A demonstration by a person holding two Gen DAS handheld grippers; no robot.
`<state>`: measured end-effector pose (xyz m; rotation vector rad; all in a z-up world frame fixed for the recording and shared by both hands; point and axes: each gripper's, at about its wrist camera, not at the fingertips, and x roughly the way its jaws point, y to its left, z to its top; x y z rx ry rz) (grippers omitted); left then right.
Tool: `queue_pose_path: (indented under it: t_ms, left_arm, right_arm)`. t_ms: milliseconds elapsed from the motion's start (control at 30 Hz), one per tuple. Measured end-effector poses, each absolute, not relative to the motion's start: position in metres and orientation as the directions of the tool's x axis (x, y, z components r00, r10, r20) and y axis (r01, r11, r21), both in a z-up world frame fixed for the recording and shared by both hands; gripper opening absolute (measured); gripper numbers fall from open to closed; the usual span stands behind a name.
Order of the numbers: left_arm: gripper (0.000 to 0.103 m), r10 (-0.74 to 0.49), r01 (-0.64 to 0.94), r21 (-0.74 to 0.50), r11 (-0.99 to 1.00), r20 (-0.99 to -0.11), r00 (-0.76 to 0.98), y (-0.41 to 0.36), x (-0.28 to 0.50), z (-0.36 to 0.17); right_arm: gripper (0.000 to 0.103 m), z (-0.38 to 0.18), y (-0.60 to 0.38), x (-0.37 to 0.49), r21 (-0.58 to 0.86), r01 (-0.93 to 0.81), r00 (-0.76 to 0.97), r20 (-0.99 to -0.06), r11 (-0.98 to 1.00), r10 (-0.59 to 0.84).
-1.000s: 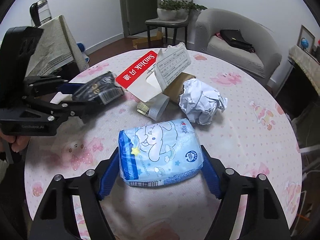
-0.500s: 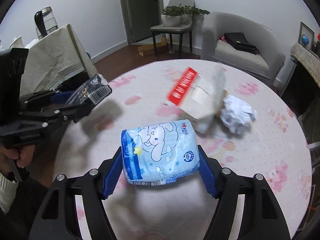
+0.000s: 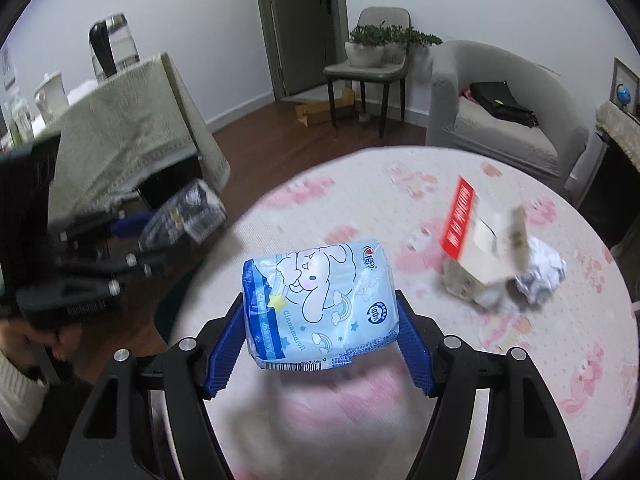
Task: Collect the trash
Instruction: 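Carry both tissue packs from the table over the teal bin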
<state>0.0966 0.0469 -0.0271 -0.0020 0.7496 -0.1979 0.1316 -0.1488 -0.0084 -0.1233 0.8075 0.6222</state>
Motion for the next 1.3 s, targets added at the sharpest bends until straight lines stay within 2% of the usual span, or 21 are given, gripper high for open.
queue_pose_path:
  t_ms: [333,933,1300]
  left_arm:
    - [0.055,-0.174,0.158,-0.089,0.983,-0.701,0.691,0.081,0.095,-0.045]
    - [0.055,-0.101,0.084,-0.063,0.994,-0.785,0.611,0.163,0.112,-0.085]
    - [0.055,-0.100,0.091,-0.064,0.994,-0.867,0.487,0.181,0.126,-0.134]
  right_arm:
    - [0.071,-0.002,-0.108,0.138,0.188,-0.553,0.541,-0.660,0.811,0.522]
    - [0.071,-0.016,-0.013,0.150,0.206,-0.645,0.456,-0.669,0.736,0.587]
    - [0.071,-0.032,0.026,0.167,0.217,-0.632,0.433,-0.697,0.744,0.571]
